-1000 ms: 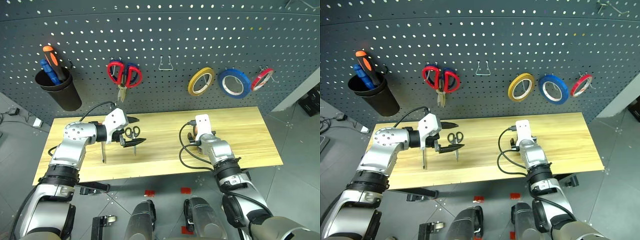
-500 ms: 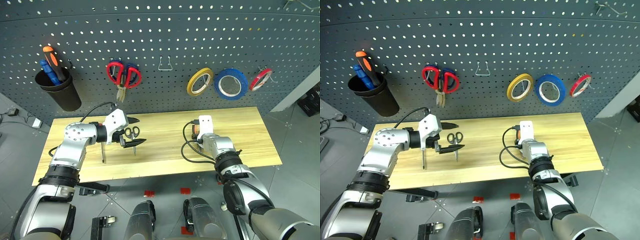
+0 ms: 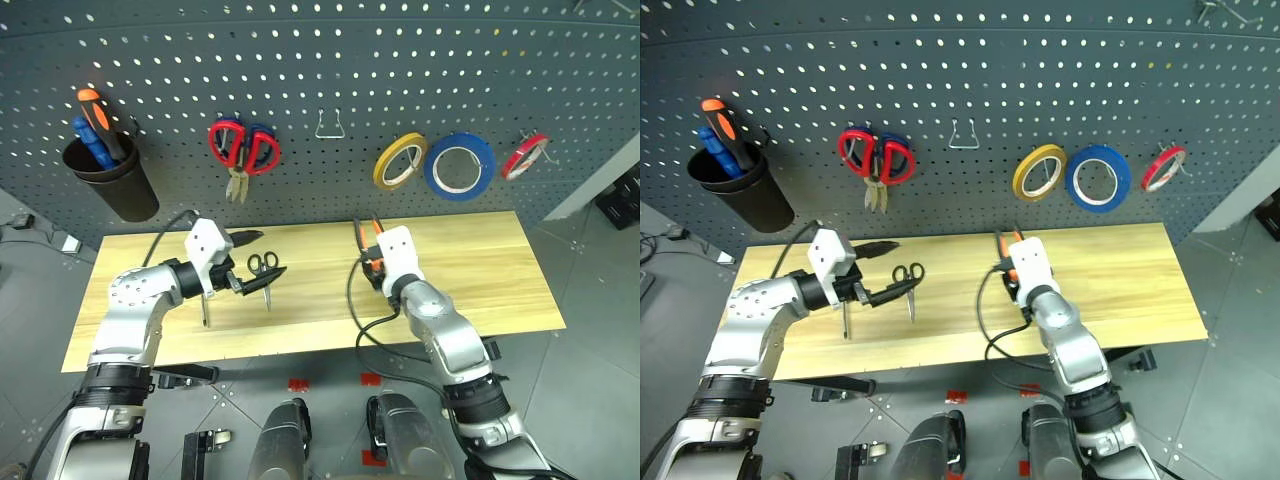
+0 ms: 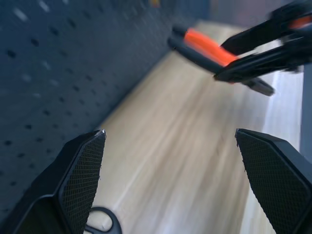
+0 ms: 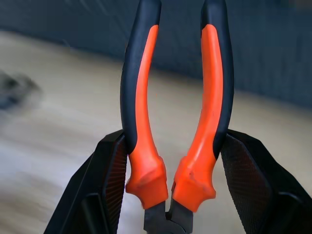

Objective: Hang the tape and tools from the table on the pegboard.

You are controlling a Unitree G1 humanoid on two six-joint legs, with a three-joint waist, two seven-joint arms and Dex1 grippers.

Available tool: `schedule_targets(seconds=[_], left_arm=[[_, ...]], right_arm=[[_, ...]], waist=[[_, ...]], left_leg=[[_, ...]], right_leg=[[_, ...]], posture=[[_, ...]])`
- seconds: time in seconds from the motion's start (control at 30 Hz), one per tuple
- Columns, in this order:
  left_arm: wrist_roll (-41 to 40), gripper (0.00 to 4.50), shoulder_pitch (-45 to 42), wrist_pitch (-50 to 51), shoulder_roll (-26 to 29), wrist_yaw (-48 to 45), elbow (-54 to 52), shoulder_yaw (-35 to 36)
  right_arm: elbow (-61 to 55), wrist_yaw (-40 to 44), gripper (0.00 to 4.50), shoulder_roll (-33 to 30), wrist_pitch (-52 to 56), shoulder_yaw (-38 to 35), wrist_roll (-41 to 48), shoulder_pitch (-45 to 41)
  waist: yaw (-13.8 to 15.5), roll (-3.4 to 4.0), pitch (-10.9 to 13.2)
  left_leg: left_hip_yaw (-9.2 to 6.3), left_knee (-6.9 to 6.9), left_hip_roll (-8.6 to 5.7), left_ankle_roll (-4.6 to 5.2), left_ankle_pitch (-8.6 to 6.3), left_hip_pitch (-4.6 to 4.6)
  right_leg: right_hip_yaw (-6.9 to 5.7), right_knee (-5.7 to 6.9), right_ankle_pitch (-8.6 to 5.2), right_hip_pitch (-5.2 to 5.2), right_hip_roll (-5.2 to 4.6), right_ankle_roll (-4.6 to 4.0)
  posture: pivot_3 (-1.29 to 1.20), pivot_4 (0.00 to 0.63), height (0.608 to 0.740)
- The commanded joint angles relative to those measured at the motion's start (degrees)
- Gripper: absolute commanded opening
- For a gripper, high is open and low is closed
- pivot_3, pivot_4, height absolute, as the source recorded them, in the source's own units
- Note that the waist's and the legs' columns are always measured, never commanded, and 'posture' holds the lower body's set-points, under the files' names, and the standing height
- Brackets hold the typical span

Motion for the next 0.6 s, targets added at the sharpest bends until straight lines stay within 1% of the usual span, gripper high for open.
schedule_targets(seconds=[0.03,0.13,0.2,0.33,0.5,0.6], left_arm=[[-3.9,4.50,3.6,2.8,-2.4,8.2,-8.8,6.2],[-4.0,4.50,4.7,3.8,-4.8,14.4,-13.1,8.1],[-3.6,4.50,4.6,5.1,-5.6,17.2,-15.0,8.1],[-1.3,4.50,2.7,8.0,-5.5,22.1,-17.5,6.6],[1.4,4.50,-2.1,11.7,-5.3,25.6,-18.8,3.1],[2.8,4.50,-5.5,12.8,-6.0,27.2,-18.0,1.2]], right_arm=[[-6.6,-3.7,2.59,3.4,-7.8,0.1,-2.3,-5.8],[-0.9,-4.6,2.59,4.8,-15.1,-1.1,-3.3,-15.0],[5.0,-4.6,2.59,5.2,-20.6,-1.9,-3.4,-21.1],[21.7,-5.3,2.59,5.8,-31.8,-5.6,-2.4,-34.5],[41.7,-6.4,2.59,4.4,-45.5,-8.8,-2.5,-46.2],[53.0,-7.2,2.59,3.0,-52.7,-9.8,-3.3,-51.3]], waist=[[0.1,0.00,0.0],[0.4,0.01,0.0],[0.8,0.01,0.0],[1.7,0.00,0.0],[2.7,0.00,0.0],[3.1,-0.02,0.0]], left_leg=[[-0.03,0.06,-0.01,0.01,0.00,0.02],[-0.18,0.72,-0.03,0.02,-0.01,0.01],[-0.31,0.76,-0.05,0.05,0.09,0.15],[-0.33,0.71,-0.03,0.02,0.25,0.34],[-0.27,0.70,-0.03,-0.01,0.29,0.29],[-0.21,0.70,-0.04,-0.02,0.30,0.19]], right_leg=[[0.00,0.07,0.00,0.00,0.00,0.00],[-0.07,0.56,0.01,0.07,0.00,-0.01],[-0.16,0.56,0.19,0.23,0.04,-0.08],[-0.16,0.63,0.32,0.33,0.12,-0.22],[-0.16,0.58,0.33,0.30,0.11,-0.24],[-0.13,0.47,0.33,0.26,0.08,-0.24]], posture=[[-0.08,0.258,0.740],[-0.06,0.254,0.740],[-0.04,0.250,0.740],[-0.02,0.247,0.740],[0.00,0.251,0.740],[0.01,0.256,0.740]])
